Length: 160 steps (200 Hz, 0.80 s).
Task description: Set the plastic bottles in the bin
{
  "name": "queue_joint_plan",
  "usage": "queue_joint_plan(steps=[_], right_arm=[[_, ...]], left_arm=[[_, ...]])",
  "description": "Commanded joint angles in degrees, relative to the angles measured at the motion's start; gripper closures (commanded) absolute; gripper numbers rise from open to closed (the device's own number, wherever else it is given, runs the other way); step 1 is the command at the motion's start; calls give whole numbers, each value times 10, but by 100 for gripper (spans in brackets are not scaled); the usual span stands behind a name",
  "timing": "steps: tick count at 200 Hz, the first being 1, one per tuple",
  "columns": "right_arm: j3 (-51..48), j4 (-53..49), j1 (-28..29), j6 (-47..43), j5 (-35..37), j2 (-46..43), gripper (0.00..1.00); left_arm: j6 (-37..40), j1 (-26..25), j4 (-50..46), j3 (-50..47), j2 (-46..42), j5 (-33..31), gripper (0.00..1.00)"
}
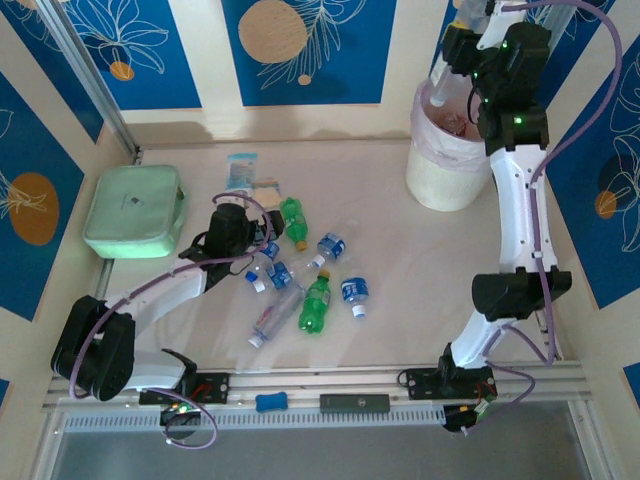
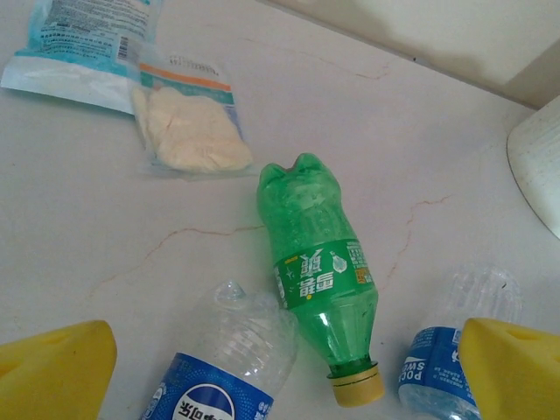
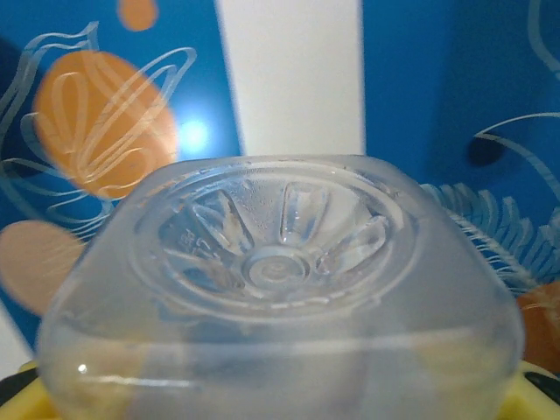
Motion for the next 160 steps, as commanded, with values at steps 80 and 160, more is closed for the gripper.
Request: queue_joint_plan(steps=[80, 160], right_arm=[[143, -151, -33, -45, 93, 169, 55], [136, -248, -55, 21, 19, 230, 50]], left_arm=[[-8, 17, -7, -31, -64, -14, 0], [-19, 21, -19, -31, -74, -11, 0]])
